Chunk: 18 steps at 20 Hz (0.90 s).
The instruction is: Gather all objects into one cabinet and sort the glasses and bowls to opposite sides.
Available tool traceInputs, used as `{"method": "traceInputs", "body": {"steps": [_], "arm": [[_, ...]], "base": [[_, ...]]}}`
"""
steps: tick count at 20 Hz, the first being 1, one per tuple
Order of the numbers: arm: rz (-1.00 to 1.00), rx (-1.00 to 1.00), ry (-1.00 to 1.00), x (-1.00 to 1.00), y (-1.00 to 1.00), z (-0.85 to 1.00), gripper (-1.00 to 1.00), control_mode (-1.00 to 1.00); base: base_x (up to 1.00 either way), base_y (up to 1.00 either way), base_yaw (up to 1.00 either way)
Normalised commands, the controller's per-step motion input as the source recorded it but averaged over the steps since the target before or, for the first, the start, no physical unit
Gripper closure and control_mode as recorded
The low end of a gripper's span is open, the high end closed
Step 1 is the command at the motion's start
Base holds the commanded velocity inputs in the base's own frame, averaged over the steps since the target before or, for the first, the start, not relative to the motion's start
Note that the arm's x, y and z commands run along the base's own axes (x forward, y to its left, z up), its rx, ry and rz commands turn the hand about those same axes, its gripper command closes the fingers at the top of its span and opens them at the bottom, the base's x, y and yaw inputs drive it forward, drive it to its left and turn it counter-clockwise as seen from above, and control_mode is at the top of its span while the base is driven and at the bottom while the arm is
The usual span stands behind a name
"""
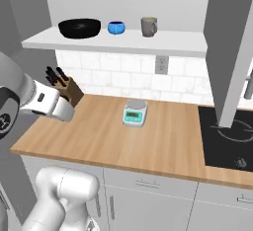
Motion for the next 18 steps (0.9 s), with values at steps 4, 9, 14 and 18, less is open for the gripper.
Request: {"method": "traceInputs", "body": {"steps": [4,9,14,18], "arm": [[0.0,0.0,0.0,0.0,0.0,0.0,-1.0,1.0],[0.0,0.0,0.0,0.0,0.0,0.0,-1.0,1.0],[0.0,0.0,0.0,0.0,0.0,0.0,-1.0,1.0],[0.0,0.0,0.0,0.0,0.0,0.0,-1.0,1.0]], "base": [[-1.0,-0.29,-0.02],[-0.81,-0.29,-0.03],[-0.01,-0.93,-0.02],[-0.09,-1.0,0.0]]}}
